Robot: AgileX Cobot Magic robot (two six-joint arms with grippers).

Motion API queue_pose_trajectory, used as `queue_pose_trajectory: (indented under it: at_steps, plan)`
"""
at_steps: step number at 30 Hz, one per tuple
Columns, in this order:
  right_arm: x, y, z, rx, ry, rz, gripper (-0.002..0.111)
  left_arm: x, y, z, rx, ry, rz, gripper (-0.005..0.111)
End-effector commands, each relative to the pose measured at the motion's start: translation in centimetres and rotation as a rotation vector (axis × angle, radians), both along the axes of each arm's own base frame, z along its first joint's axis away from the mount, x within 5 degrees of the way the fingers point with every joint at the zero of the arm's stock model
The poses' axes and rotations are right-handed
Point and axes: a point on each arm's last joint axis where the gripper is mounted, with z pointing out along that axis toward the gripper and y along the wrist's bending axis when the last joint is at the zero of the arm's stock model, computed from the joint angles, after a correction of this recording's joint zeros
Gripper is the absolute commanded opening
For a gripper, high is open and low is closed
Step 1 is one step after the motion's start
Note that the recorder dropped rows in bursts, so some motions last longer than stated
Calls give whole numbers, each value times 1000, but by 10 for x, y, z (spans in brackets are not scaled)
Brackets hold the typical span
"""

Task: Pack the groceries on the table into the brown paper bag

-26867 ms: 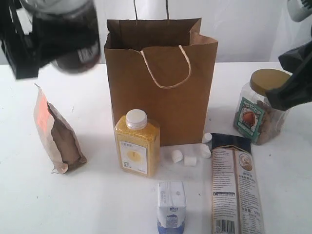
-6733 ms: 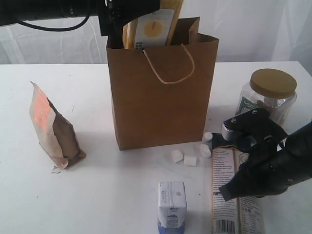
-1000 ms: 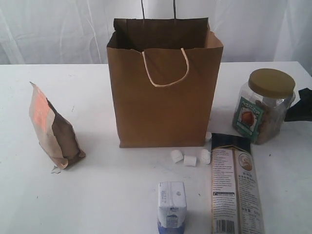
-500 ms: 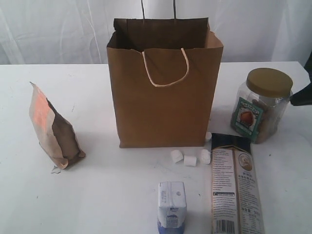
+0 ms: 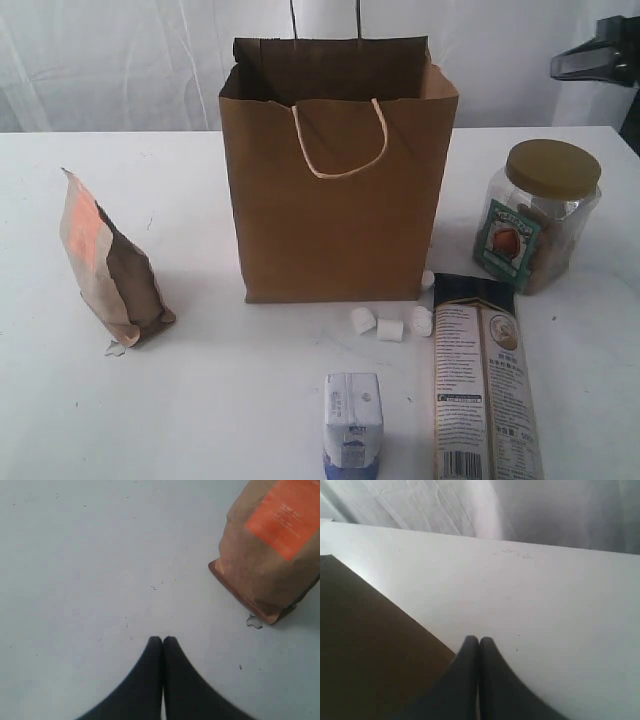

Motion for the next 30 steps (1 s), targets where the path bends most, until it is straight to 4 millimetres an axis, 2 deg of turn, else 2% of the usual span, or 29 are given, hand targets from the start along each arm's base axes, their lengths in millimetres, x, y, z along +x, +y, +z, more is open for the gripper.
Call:
queue_pose_trajectory:
  at_steps: [1, 5, 11, 17, 19, 26, 30]
  plan:
    - [24, 31, -12, -77, -36, 16, 0, 0, -1, 0, -16, -7, -6, 0]
    - [29, 41, -32, -178, 90, 37, 0, 0, -1, 0, -19, -7, -6, 0]
    - [22, 32, -43, -314, 202, 48, 0, 0, -1, 0, -19, -7, -6, 0]
    - [1, 35, -38, -345, 336, 170, 0, 0, -1, 0, -19, -7, -6, 0]
    - [-1, 34, -32, -364, 325, 168, 0, 0, -1, 0, -19, -7, -6, 0]
    - [-15, 22, -12, -477, 415, 25, 0, 0, -1, 0, -19, -7, -6, 0]
    - [-21, 17, -3, -553, 405, 8, 0, 0, -1, 0, -19, -8, -6, 0]
